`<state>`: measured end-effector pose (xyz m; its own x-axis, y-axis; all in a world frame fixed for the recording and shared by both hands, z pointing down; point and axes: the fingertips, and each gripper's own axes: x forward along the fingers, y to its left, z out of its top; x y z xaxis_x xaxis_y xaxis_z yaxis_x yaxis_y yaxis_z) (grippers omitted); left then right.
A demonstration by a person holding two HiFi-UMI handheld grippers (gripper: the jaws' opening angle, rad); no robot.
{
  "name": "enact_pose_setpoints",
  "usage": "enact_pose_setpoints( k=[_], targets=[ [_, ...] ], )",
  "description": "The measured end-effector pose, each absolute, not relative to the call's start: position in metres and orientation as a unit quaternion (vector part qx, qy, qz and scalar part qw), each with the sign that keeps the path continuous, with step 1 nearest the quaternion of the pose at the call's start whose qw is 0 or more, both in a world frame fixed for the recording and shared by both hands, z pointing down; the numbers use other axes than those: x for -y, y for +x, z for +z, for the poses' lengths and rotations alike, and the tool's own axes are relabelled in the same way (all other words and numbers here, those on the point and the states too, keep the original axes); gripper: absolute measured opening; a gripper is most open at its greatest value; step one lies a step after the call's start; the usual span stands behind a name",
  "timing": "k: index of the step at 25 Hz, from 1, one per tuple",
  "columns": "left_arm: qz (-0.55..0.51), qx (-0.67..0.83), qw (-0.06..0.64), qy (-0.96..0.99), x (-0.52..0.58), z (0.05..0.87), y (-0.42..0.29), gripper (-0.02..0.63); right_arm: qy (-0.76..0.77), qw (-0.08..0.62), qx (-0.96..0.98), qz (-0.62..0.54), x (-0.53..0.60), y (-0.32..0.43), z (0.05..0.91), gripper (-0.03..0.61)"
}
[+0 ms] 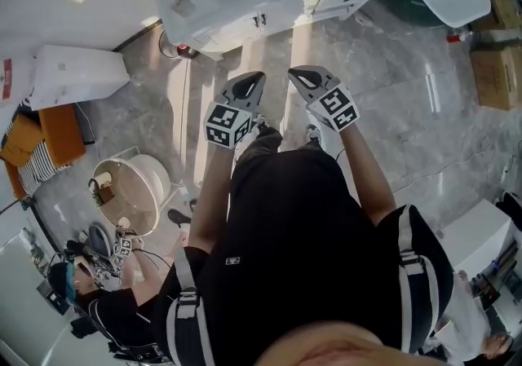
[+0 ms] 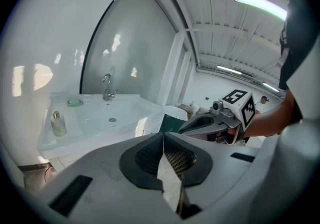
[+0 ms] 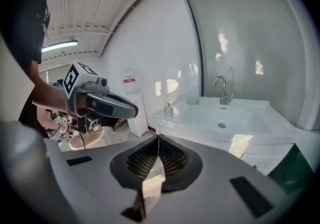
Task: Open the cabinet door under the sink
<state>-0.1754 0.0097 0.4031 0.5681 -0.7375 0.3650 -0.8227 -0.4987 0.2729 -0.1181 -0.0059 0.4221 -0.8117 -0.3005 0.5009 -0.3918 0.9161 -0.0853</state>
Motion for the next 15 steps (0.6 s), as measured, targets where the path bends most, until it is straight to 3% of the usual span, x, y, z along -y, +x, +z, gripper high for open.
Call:
enact_pose_setpoints(
  k=[15],
  targets=[
    [0.124,0.435,0.257,0.854,-0.003,0.486,-0.222,0.017,0.246,0.287,0.917,0.128,0.043,-0.145,0.506,0.06]
  ],
)
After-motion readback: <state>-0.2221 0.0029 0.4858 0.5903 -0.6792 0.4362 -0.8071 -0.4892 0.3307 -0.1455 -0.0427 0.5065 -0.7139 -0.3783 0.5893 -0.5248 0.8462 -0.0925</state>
